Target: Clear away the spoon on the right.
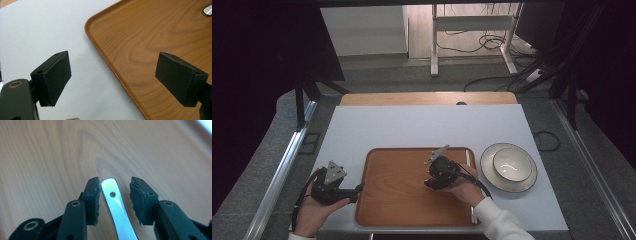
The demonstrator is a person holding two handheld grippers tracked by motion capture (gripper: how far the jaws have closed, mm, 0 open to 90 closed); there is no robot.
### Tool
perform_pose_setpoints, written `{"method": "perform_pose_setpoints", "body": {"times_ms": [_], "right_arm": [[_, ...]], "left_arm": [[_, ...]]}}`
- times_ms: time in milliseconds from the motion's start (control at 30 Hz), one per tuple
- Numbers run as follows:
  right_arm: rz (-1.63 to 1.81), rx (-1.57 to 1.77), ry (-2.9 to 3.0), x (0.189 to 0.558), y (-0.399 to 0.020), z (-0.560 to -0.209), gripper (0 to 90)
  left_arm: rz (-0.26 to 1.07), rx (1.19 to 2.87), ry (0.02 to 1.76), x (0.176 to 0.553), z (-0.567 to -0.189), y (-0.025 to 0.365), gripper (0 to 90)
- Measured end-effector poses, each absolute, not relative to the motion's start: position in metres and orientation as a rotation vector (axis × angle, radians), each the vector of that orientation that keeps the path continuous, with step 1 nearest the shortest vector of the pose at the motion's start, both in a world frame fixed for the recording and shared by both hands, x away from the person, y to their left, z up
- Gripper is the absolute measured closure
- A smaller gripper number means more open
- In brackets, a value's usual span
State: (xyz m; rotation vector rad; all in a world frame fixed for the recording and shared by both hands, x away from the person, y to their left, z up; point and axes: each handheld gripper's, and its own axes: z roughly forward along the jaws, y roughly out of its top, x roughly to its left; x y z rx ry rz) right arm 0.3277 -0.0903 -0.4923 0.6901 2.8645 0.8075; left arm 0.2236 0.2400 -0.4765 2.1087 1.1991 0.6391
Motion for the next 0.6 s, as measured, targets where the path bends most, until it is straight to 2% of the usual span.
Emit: {"method": "perform_pose_setpoints", "body": {"times_ms": [67, 133, 267, 367, 600], "right_arm": [[0.843, 0.688, 2.857, 0.327, -0.094, -0.484, 57.6], [0.882, 0.684, 2.854, 0.325, -0.099, -0.475, 61.6], [0.929, 0.652, 2.885, 0.318, -0.107, -0.465, 79.4], [0.925, 0.622, 2.911, 0.313, -0.110, -0.464, 87.0], [0.828, 0.552, 2.971, 0.311, -0.100, -0.480, 89.6]], "left_arm": [[0.640, 2.101, 1.203, 0.224, -0.477, 0.240, 12.9], [0.640, 2.102, 1.202, 0.223, -0.476, 0.241, 12.9], [0.643, 2.095, 1.202, 0.223, -0.475, 0.240, 12.9], [0.644, 2.096, 1.198, 0.223, -0.475, 0.240, 12.9], [0.640, 2.103, 1.194, 0.223, -0.475, 0.239, 12.9]]}}
